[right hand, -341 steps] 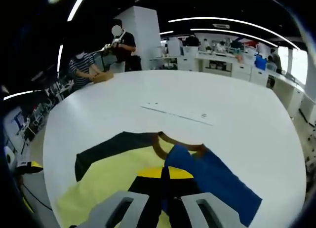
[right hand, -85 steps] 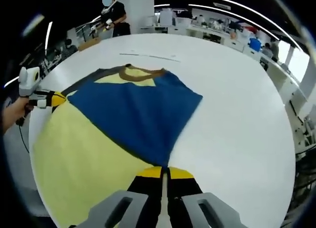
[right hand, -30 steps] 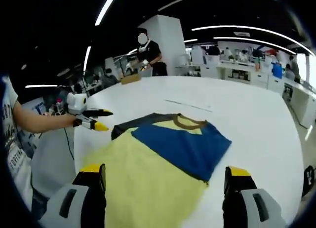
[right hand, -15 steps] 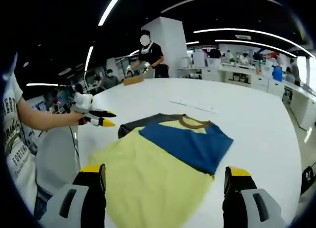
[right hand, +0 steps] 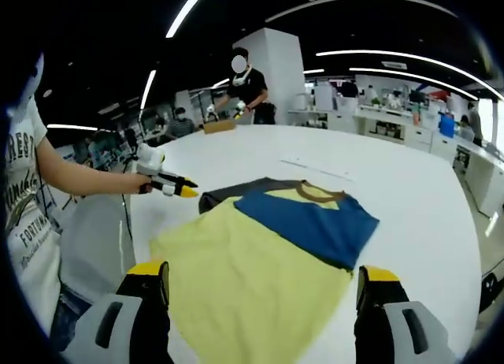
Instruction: Fold the garment on the visible template until the final outline fits inside the template.
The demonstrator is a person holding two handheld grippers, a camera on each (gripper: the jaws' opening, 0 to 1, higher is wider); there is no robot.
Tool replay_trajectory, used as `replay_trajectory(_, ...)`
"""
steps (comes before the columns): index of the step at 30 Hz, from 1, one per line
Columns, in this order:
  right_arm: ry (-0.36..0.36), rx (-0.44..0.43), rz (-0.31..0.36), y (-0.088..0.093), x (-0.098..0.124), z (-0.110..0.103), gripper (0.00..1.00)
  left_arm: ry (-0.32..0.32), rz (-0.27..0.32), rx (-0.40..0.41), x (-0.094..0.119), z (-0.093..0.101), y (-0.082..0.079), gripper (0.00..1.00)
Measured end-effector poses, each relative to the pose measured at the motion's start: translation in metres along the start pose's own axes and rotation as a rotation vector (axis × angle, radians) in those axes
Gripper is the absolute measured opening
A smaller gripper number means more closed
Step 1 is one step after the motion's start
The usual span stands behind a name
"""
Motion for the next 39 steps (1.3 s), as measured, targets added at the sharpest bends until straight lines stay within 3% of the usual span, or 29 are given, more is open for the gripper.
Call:
replay_trajectory(10,0.019,-0.036,0.013,0.005,0.003,0.001,0.96,-0.028,-0.067,0.005,-0.018,-0.007,0.012,0.21)
replay_trajectory(20,0.038,-0.045,-0.014,0.016,0.004,0.005,0.94,-0.02,-0.075,0.037,-0.024,0.003,0.013,0.01)
replay_trajectory(25,0.038,-0.037,-0.031,0.018,0.004,0.005,0.93,-0.027,-0.073,0.051,-0.02,0.008,0.009,0.0)
replay_trajectory(31,0.045,-0.043,-0.026,0.019,0.005,0.008,0.93,-0.019,0.024,0.091,-0.009,0.023,-0.015,0.0)
replay_trajectory(33,0.046,-0.044,-0.021,0.018,0.005,0.008,0.93,0.014,0.061,0.152,-0.008,0.033,-0.026,0.0)
replay_trajectory(39,0.048,-0.044,-0.017,0.018,0.005,0.008,0.93,0.065,0.109,0.125,-0.006,0.058,-0.053,0.0)
Point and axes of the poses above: the point that each gripper's makers call its tool centre point, and the gripper's own axes: x roughly backward along the fingers, z roughly to its right, y roughly out of its underside, the point moved 4 cm from there along x, roughly backward along the fingers, and after that the axes turned 8 degrees about x, right-handed, at the moved point
